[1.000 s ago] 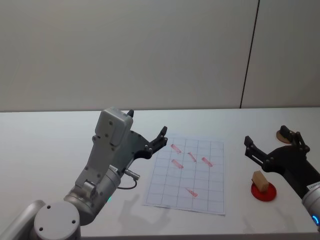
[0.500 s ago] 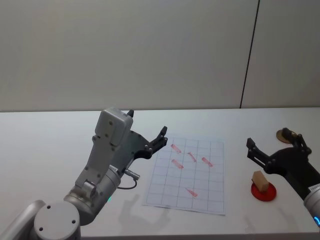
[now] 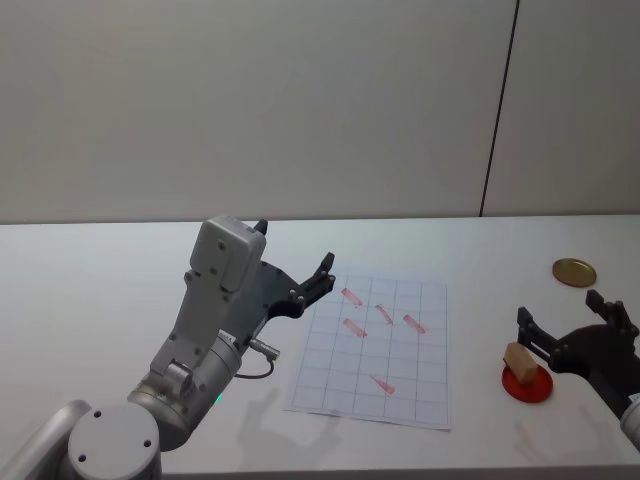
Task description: Use the one hand to pick up the stamp and affix it onto the A4 paper.
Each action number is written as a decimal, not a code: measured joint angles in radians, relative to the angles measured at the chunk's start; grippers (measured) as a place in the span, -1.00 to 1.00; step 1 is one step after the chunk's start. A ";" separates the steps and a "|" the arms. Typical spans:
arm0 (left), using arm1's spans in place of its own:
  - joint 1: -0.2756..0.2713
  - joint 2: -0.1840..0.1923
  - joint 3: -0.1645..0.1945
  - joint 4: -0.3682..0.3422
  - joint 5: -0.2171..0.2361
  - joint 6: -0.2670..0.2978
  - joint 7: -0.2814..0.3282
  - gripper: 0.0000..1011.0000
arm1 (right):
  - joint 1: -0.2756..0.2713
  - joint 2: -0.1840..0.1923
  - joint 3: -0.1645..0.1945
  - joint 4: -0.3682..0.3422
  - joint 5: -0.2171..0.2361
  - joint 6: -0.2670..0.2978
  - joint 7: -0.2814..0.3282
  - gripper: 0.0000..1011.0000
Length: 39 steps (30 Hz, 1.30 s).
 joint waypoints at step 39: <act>0.000 0.000 0.000 0.000 0.000 0.000 0.000 0.96 | 0.175 -0.103 -0.023 0.310 -0.084 0.072 -0.022 0.98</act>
